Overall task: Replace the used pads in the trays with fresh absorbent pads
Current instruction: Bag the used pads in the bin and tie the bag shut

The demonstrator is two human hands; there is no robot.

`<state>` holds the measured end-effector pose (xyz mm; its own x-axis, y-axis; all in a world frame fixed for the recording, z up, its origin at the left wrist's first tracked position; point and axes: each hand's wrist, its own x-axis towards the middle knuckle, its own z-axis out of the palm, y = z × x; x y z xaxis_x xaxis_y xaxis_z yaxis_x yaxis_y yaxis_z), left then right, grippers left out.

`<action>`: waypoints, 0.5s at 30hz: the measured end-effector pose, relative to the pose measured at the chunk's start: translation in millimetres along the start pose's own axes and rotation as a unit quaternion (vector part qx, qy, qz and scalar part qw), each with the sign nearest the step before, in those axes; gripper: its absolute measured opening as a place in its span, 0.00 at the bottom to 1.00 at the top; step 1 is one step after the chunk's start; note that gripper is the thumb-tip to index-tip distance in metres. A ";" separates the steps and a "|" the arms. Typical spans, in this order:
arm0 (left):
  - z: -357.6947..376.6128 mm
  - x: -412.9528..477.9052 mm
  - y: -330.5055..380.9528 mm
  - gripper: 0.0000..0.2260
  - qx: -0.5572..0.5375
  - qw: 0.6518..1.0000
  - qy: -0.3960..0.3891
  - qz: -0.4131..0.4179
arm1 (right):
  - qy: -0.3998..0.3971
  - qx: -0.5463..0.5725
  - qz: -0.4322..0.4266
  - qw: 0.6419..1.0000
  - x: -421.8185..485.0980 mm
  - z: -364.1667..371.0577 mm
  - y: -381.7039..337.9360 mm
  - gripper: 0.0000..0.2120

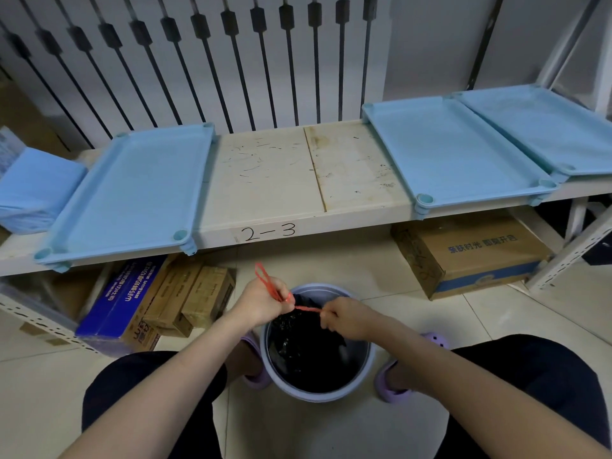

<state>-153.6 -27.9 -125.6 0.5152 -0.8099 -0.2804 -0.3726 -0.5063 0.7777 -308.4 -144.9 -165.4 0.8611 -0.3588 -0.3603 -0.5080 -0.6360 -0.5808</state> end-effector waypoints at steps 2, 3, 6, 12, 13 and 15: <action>0.9 -1.3 -0.7 0.12 0.128 0.989 0.014 0.066 | 0.109 0.071 0.008 0.991 9.2 9.4 -3.9 0.10; 0.4 -3.1 0.5 0.08 0.206 0.973 0.030 0.096 | 0.138 0.137 0.005 0.981 12.1 13.2 -7.9 0.11; -1.6 -8.9 2.2 0.03 0.318 0.919 0.110 0.207 | 0.125 0.231 -0.040 0.964 19.6 21.7 -17.0 0.16; 11.6 -11.5 -17.7 0.08 0.258 0.897 0.190 0.305 | 0.084 0.286 -0.043 0.954 16.1 21.7 -25.9 0.12; 15.3 -12.4 -19.5 0.09 0.244 0.903 0.196 0.294 | 0.069 0.297 -0.034 0.952 15.4 20.9 -25.5 0.11; 20.2 -12.4 -23.0 0.11 0.207 0.926 0.195 0.250 | 0.061 0.320 -0.027 0.945 14.9 19.3 -22.7 0.10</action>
<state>-167.0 -12.3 -151.3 0.4076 -0.8461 0.3434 -0.8619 -0.2322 0.4509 -284.4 -122.6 -171.7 0.8619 -0.4391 -0.2534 -0.3382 -0.1256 -0.9327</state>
